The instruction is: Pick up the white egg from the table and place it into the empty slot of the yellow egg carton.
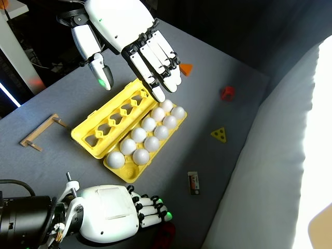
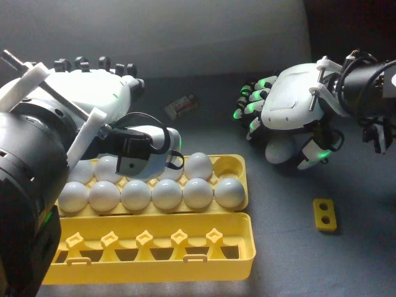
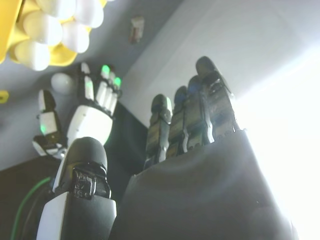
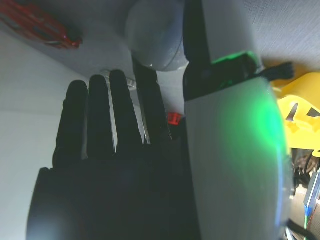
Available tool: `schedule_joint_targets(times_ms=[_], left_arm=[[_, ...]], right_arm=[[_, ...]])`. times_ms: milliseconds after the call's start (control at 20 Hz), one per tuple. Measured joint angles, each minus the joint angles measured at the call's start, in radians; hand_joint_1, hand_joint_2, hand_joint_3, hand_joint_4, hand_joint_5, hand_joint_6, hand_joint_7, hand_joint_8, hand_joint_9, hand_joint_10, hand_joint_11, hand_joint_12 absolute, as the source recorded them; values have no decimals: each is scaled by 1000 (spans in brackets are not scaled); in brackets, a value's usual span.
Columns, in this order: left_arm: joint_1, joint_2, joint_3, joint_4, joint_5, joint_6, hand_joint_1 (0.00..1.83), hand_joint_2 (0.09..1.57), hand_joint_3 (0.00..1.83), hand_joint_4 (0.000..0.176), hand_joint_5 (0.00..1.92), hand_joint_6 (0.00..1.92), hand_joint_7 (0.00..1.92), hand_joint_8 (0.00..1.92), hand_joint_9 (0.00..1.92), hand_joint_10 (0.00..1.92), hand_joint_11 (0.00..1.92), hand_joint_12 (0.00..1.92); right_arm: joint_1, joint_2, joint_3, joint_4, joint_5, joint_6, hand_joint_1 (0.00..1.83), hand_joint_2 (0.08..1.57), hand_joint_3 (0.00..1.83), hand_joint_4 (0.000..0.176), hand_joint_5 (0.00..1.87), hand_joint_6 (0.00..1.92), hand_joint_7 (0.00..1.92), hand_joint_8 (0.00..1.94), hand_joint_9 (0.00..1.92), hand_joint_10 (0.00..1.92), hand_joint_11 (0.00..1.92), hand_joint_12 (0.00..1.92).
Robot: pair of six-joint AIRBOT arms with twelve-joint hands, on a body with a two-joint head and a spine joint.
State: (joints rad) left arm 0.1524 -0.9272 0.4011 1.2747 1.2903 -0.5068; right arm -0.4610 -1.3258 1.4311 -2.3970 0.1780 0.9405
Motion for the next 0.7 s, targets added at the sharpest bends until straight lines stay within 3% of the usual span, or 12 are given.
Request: schedule_joint_targets(times_ms=[150, 250, 300, 350, 600, 700], left_arm=[[0, 0, 0, -1, 0, 0, 96, 1371, 0, 37, 92, 0, 19, 1, 17, 0, 0, 505], [0, 0, 0, 0, 0, 0, 98, 1375, 0, 37, 92, 0, 20, 1, 18, 1, 0, 504], [0, 0, 0, 0, 1, 0, 98, 1376, 0, 37, 92, 0, 20, 1, 18, 1, 0, 505], [0, 0, 0, -1, 1, 0, 97, 1376, 0, 37, 90, 0, 20, 1, 18, 1, 0, 506], [0, 0, 0, 0, 0, 0, 94, 1377, 1, 37, 87, 0, 20, 0, 17, 0, 0, 508], [0, 0, 0, -1, 2, 0, 93, 1377, 1, 40, 93, 3, 19, 0, 17, 0, 0, 509]], right_arm=[[0, -2, 0, 0, -5, 0, 1003, 990, 1, 0, 623, 125, 163, 31, 73, 24, 13, 6], [0, -4, 0, 2, -13, -1, 1038, 1009, 5, 0, 849, 256, 300, 24, 128, 27, 0, 217], [0, -5, 0, 3, -16, -1, 1092, 1105, 0, 0, 933, 864, 357, 26, 149, 32, 0, 328], [0, -6, 0, 3, -20, -2, 1099, 1126, 0, 0, 939, 1016, 410, 35, 165, 36, 0, 362], [0, -6, 0, 3, -26, -7, 1144, 1099, 0, 0, 1017, 954, 556, 27, 235, 50, 0, 586], [0, -6, 0, 3, -26, -11, 1150, 1096, 0, 0, 1022, 945, 568, 23, 238, 49, 0, 577]])
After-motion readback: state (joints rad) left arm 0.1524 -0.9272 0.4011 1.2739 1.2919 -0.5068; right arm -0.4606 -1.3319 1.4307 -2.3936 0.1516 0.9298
